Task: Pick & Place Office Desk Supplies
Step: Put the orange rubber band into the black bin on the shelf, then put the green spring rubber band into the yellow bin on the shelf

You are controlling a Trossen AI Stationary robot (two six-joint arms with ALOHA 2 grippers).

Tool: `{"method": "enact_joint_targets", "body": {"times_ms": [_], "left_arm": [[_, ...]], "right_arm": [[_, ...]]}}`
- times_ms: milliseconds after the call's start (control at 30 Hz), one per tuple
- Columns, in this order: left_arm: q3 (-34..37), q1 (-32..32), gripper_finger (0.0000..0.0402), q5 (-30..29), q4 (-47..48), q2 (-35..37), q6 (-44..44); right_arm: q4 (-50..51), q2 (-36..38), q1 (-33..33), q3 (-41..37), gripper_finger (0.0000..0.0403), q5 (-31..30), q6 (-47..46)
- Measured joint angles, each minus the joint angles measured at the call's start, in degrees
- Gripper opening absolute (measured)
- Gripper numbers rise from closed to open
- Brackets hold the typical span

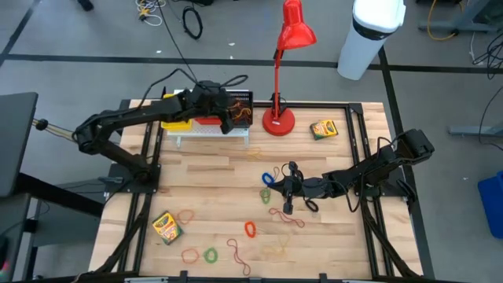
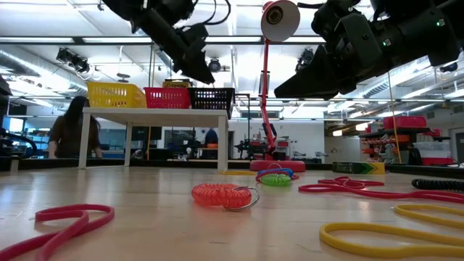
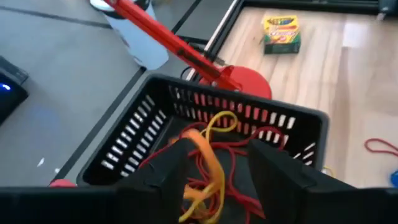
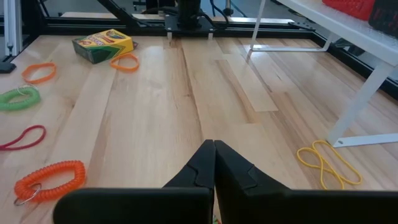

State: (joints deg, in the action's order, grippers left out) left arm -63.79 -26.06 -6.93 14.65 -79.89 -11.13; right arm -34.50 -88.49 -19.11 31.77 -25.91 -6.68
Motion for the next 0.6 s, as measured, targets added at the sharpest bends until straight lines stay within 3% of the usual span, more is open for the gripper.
{"method": "enact_joint_targets", "body": {"times_ms": [167, 333, 467, 600], "left_arm": [[0.0, 0.3, 0.0238, -0.1, 0.3, -1.0, -0.6], [-0.4, 2.3, 0.0285, -3.9, 0.3, -1.0, -5.5], [-1.7, 5.6, 0.0274, -6.0, 1.1, -0.8, -10.3], [-1.7, 10.4, 0.0215, -6.2, 8.5, -0.2, -11.4]], "right_arm": [[0.0, 0.0, 0.0, 0.0, 0.0005, 0.0, 0.4], [0.0, 0.0, 0.0, 0.0, 0.0005, 0.0, 0.5], [0.0, 0.0, 0.0, 0.0, 0.0005, 0.0, 0.7], [2.6, 0.0, 0.0, 0.0, 0.0005, 0.0, 1.0]]}}
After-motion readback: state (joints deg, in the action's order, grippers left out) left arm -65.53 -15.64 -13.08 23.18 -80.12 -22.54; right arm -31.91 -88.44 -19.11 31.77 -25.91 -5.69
